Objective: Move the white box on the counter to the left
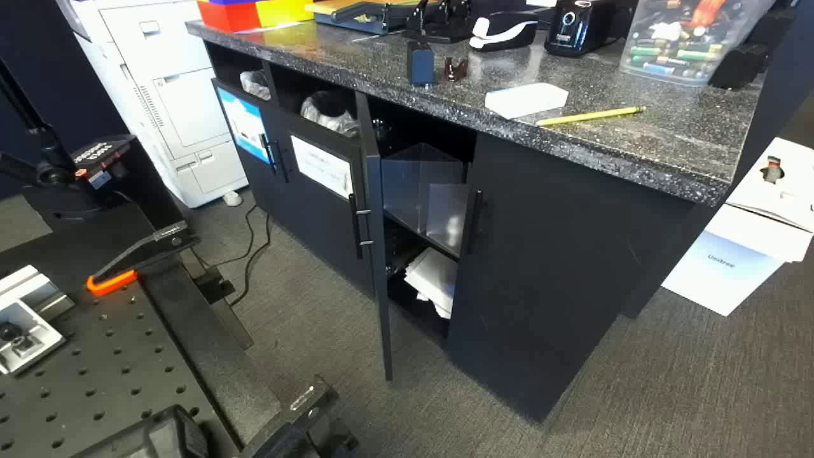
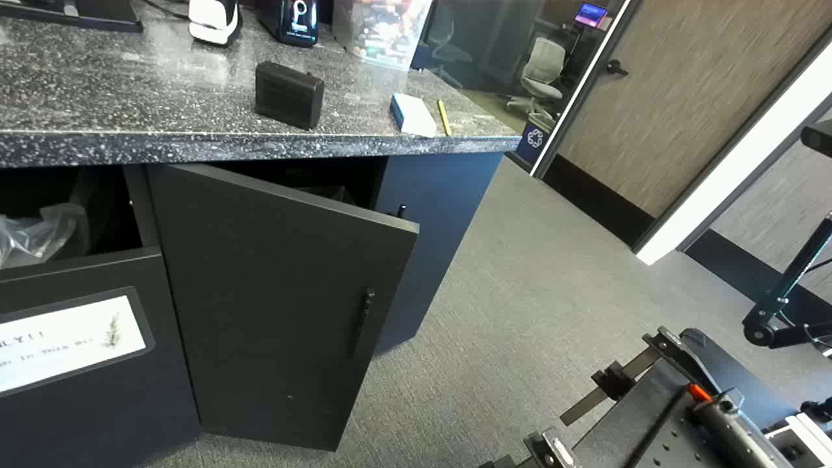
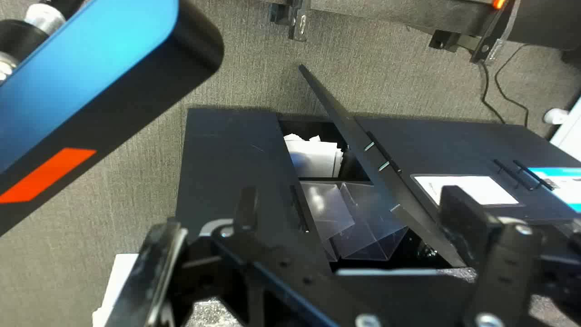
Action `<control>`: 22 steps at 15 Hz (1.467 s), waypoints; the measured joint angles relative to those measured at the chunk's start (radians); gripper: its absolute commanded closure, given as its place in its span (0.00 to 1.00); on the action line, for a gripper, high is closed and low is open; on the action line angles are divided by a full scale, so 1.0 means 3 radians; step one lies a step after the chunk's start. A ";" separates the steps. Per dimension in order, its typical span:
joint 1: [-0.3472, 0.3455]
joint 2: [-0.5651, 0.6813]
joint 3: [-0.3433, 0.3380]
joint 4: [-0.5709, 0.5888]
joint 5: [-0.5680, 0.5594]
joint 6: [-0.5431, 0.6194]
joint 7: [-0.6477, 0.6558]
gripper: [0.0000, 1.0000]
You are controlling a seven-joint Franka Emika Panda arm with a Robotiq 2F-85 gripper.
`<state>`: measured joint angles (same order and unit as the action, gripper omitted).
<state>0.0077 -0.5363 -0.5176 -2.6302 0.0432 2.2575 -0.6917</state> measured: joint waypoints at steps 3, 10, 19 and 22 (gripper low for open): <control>-0.0028 0.0017 0.0049 0.0003 0.0036 0.0000 0.0000 0.00; 0.0223 0.0794 0.0506 0.0588 0.0513 0.0283 0.0201 0.00; 0.0004 0.2675 0.1083 0.2111 0.0853 0.0370 0.0647 0.00; -0.0133 0.3203 0.1355 0.2668 0.0838 0.0363 0.0974 0.00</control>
<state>-0.0320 0.4246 -0.1110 -1.8299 0.2946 2.3662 -0.3996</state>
